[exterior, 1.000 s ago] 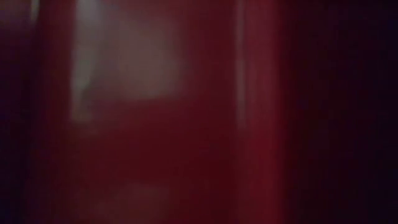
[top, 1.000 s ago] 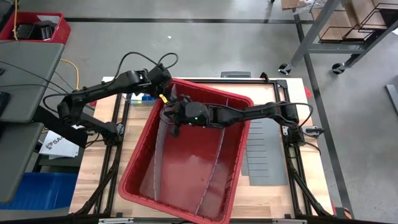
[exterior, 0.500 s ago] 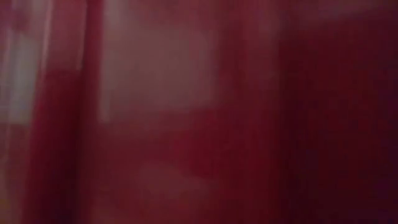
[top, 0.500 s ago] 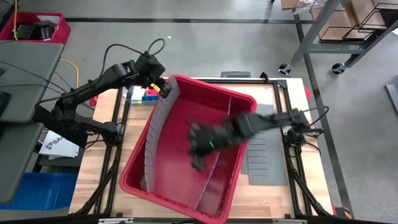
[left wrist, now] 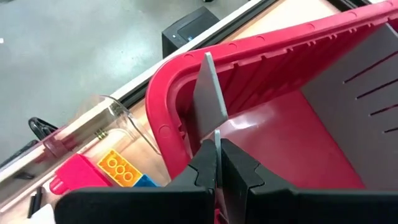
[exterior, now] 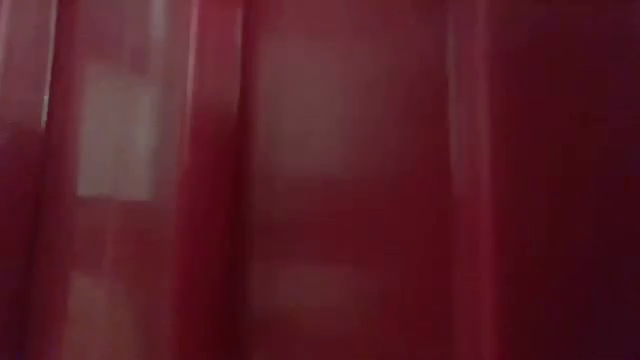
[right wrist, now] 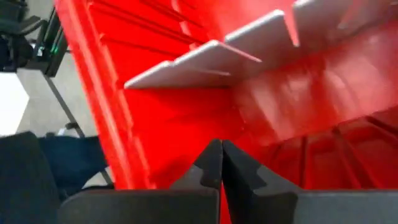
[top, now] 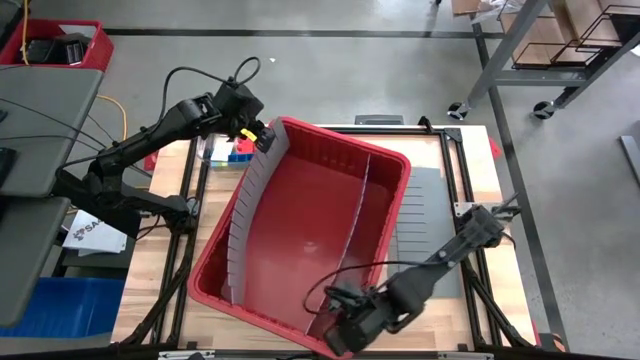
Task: Sort blocks
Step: Assemble the bin divider into the red bin
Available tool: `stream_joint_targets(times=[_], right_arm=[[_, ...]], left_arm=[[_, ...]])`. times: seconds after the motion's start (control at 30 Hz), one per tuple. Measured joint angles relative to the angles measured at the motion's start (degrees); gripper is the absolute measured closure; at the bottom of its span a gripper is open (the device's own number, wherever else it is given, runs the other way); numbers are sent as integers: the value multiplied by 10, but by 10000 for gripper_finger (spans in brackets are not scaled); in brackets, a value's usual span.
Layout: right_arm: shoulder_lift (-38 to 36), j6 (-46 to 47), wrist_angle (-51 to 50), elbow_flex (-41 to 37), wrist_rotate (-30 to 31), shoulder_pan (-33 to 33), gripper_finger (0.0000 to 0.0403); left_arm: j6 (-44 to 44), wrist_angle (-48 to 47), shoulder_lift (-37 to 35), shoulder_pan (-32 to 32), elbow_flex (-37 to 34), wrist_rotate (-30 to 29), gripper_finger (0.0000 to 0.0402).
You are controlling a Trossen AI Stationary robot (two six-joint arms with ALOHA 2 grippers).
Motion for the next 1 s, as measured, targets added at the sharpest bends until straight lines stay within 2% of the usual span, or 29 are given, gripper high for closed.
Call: stream_joint_targets(times=[0.1,0.2,0.43,0.53,0.6,0.7,1.0], right_arm=[[13,-5,17,3,-47,-14,403],[19,-7,-13,5,-94,-17,403],[8,-14,-223,1,-135,8,403],[-1,-48,-299,1,-155,16,403],[-4,-69,-336,2,-155,20,403],[-6,-94,-332,2,-136,23,403],[-50,-68,-332,2,-120,42,403]], left_arm=[[-22,-4,0,0,0,0,401],[-56,-5,0,0,0,2,401],[-162,40,0,-2,0,63,401],[-210,69,-1,-5,0,93,401],[-227,95,-1,-13,1,92,401],[-242,100,-1,-23,1,86,401],[-292,137,0,-52,1,83,401]])
